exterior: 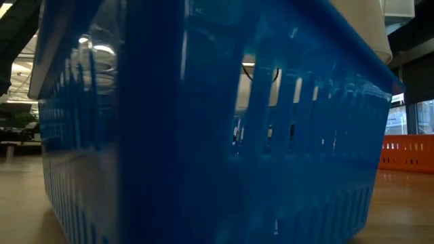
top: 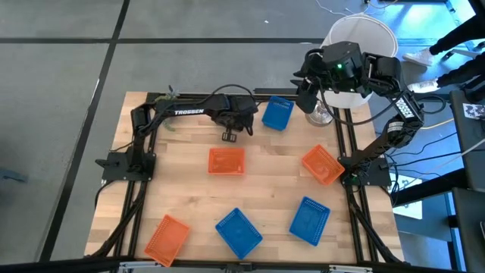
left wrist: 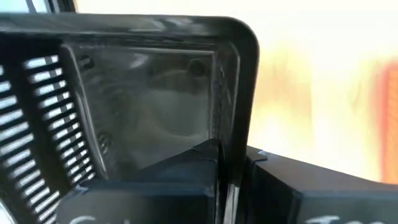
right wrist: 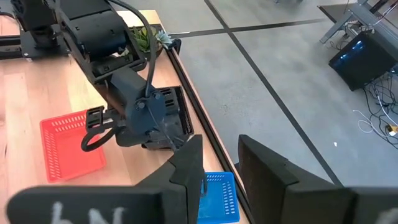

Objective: Stack baskets by color
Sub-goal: Stack the bottom black bin on the stacked black bin, then stack the bottom orange bin on the top left orange bin

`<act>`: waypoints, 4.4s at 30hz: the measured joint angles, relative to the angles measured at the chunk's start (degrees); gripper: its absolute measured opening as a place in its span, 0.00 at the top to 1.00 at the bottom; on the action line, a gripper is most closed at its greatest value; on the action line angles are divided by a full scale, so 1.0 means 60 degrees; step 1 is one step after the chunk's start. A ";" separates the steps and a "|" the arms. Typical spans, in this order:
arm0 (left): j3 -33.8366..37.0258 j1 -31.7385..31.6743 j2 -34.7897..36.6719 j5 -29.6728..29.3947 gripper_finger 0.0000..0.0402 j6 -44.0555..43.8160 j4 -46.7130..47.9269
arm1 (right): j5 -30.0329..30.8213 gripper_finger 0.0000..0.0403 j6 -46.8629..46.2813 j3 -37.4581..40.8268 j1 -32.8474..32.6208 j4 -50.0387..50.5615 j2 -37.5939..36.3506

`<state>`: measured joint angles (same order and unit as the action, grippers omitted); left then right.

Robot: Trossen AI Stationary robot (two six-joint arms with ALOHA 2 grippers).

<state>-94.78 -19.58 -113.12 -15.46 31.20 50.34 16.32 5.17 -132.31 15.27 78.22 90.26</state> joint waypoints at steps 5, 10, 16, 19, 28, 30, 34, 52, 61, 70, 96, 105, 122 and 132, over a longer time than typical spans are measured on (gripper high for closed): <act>0.0000 -0.0181 0.0000 0.0005 1.00 0.0995 0.0315 | 0.0000 0.75 0.0002 0.0000 0.0000 -0.0004 0.0000; 0.0000 -0.0261 0.0000 -0.0034 0.99 0.1395 0.0322 | -0.0003 0.75 -0.0004 0.0001 -0.0001 -0.0005 0.0000; 0.0000 -0.0256 0.0000 0.0014 1.00 0.1366 0.0427 | -0.0004 0.75 -0.0018 0.0000 -0.0001 -0.0011 0.0000; 0.0000 -0.0262 0.0000 0.0215 1.00 0.1396 0.0464 | -0.0001 0.75 -0.0033 0.0000 0.0000 -0.0011 0.0000; 0.0000 -0.0254 0.0000 0.0247 0.94 0.2438 0.0424 | -0.0002 0.75 -0.0087 0.0000 0.0000 -0.0015 0.0000; 0.0000 -0.0276 0.0000 0.0251 0.91 0.2431 0.0443 | -0.0004 0.75 -0.0095 0.0000 0.0000 -0.0015 0.0000; 0.0000 -0.0390 0.0000 0.0240 0.87 0.2174 0.0481 | -0.0003 0.75 -0.0102 0.0000 0.0000 -0.0015 0.0000; 0.0004 -0.0355 0.0293 -0.0877 0.86 0.0456 0.0766 | -0.0019 0.75 -0.0235 0.0000 0.0000 0.0284 0.0000; 0.0004 -0.0530 0.2653 0.1859 0.86 -0.1724 0.2216 | -0.2066 0.75 -0.0058 0.0483 -0.0005 0.1961 0.0007; 0.0004 0.0503 0.4855 0.2218 0.86 -0.3834 0.3331 | -0.4509 0.75 -0.0586 0.2700 -0.0403 0.1870 0.0102; 0.0545 0.8490 0.6364 0.2105 0.86 -0.9685 0.5735 | -0.4094 0.75 -0.0596 0.4878 -0.2692 -0.1362 0.0153; 0.2975 1.0317 0.6357 0.1233 0.86 -1.0627 0.2665 | -0.4055 0.75 -0.0554 0.4878 -0.2750 -0.1359 0.0153; 0.7089 1.1289 0.6357 0.1929 0.86 -1.1435 -0.1816 | -0.4058 0.75 -0.0259 0.4878 -0.2747 -0.1337 0.0153; 0.7864 1.1403 0.6353 0.1748 0.86 -1.1445 -0.1925 | -0.3814 0.75 -0.0248 0.4878 -0.2714 -0.1162 0.0153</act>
<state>-47.60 48.84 -75.00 -4.97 -37.47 38.79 -6.57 3.68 -103.04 -1.02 71.24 91.18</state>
